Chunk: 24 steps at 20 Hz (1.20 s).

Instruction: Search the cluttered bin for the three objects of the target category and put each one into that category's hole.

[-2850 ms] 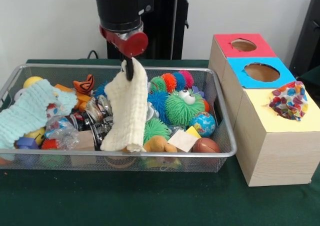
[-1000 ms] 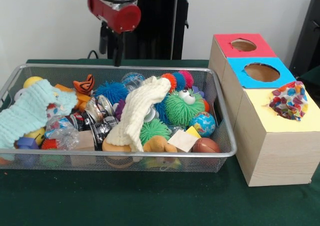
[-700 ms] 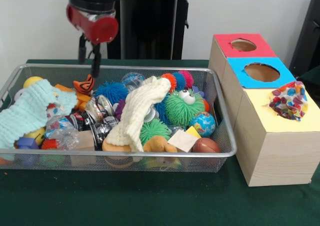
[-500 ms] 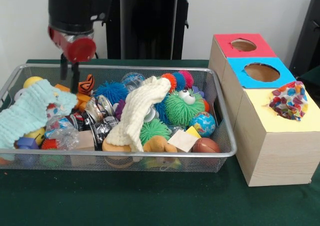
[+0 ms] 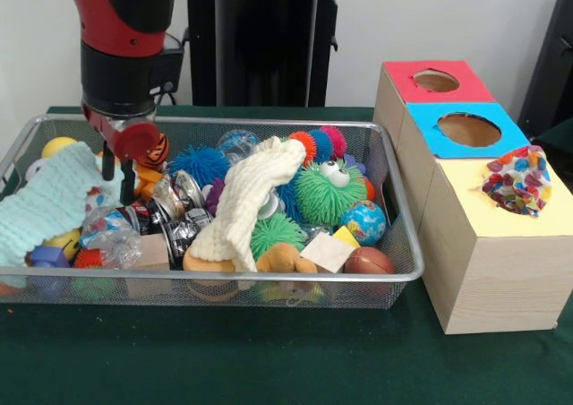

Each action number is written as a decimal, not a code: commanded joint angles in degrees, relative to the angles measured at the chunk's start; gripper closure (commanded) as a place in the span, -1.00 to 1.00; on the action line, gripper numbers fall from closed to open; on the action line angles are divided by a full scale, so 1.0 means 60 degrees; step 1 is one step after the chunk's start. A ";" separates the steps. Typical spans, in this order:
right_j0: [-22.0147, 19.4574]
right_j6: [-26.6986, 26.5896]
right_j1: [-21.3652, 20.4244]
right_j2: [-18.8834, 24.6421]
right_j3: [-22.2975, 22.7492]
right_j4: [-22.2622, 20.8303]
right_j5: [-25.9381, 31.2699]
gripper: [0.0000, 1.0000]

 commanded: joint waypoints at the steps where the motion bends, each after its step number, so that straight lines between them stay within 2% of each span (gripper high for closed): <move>1: -0.0013 -0.0269 0.0441 0.0516 -0.0343 -0.0490 -0.0152 -1.00; 6: -0.0052 -0.0479 0.0361 0.0635 -0.0488 -0.0384 0.0419 -1.00; 11: -0.0052 -0.0446 0.0662 0.0435 -0.0866 -0.0560 0.0120 -1.00; 16: -0.0172 -0.0771 0.0419 0.0336 -0.1096 -0.0740 0.0352 -1.00; 18: 0.0023 -0.0676 0.0482 -0.0299 -0.1610 -0.1038 0.0562 -1.00; 20: 0.0049 -0.0641 0.0596 -0.0625 -0.1934 -0.1329 0.0401 -1.00; 24: -0.0239 -0.0855 0.0892 -0.0558 -0.2399 -0.1794 -0.0042 -1.00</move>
